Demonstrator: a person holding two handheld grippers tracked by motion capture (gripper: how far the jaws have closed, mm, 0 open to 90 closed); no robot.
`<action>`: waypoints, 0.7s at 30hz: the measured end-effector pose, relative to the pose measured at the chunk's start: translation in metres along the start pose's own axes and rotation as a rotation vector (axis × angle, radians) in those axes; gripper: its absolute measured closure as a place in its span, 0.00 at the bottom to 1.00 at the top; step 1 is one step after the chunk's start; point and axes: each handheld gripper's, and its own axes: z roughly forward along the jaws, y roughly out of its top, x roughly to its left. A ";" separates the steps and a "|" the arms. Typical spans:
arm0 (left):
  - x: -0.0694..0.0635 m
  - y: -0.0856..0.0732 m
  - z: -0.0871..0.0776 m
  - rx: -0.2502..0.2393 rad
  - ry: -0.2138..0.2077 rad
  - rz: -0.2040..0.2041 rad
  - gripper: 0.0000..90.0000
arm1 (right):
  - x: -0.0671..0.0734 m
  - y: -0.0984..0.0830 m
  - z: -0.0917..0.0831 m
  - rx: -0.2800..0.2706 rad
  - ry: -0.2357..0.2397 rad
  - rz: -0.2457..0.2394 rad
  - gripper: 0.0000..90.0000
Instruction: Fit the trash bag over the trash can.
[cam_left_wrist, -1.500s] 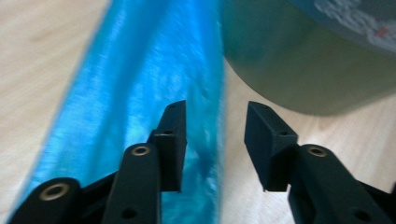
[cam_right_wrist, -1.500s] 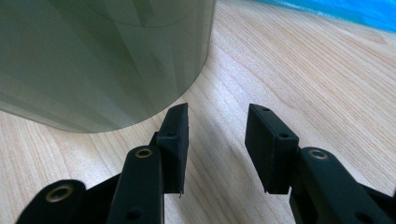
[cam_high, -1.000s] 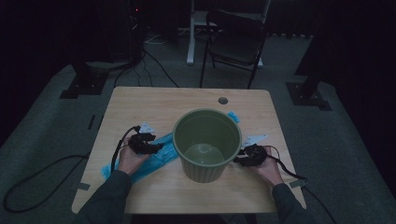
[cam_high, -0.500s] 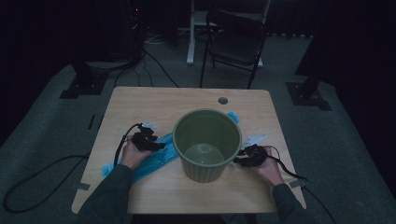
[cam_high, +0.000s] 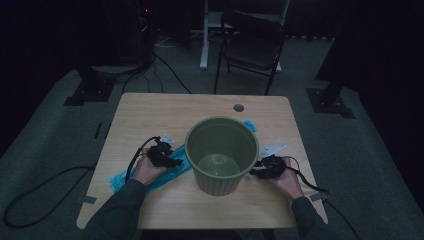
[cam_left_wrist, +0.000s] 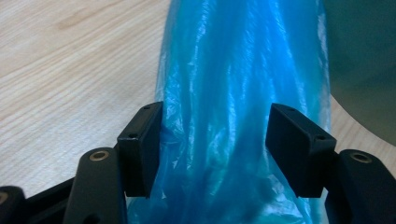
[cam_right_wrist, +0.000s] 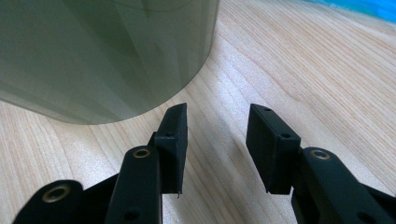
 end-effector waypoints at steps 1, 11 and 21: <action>-0.002 0.000 0.000 0.001 0.007 0.009 0.40 | 0.000 0.000 0.000 0.000 0.000 0.001 0.65; -0.008 0.000 0.000 0.016 0.066 0.064 0.53 | 0.001 0.000 0.002 0.010 0.003 -0.001 0.65; -0.005 0.000 -0.001 0.003 0.024 0.034 0.92 | 0.001 0.000 0.003 0.016 0.007 -0.006 0.65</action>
